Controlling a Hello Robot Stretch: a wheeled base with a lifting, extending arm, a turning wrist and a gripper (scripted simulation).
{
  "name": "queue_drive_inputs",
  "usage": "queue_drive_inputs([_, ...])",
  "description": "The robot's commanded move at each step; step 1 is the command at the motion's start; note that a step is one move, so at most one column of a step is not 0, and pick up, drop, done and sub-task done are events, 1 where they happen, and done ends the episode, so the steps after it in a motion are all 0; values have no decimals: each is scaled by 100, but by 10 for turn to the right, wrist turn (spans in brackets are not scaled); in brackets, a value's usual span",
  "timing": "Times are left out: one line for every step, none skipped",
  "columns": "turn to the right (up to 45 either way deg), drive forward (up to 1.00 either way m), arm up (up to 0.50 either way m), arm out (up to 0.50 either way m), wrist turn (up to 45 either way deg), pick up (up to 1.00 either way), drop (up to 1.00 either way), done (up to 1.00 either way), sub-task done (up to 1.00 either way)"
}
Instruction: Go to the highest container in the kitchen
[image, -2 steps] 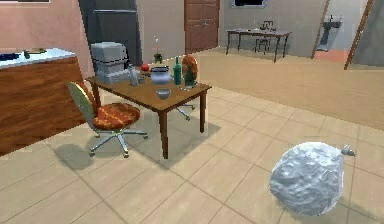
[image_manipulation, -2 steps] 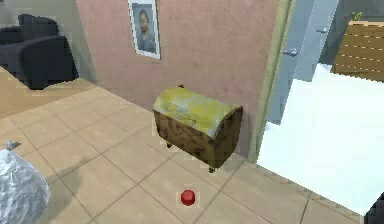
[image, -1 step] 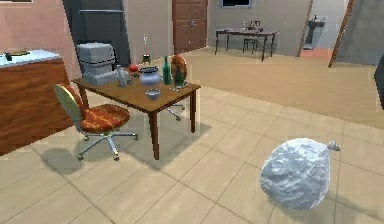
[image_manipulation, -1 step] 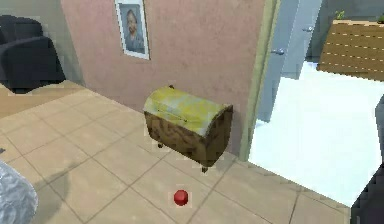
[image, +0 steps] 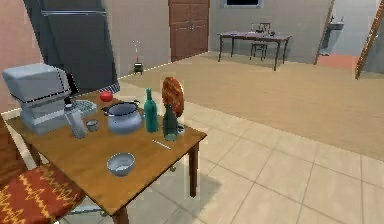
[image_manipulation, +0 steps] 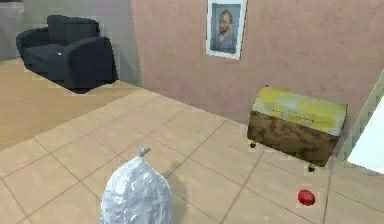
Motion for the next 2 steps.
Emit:
queue_drive_inputs([270,0,0,0,0,0,0,0,0])
queue_drive_inputs([0,5,0,0,0,0,0,0,0])
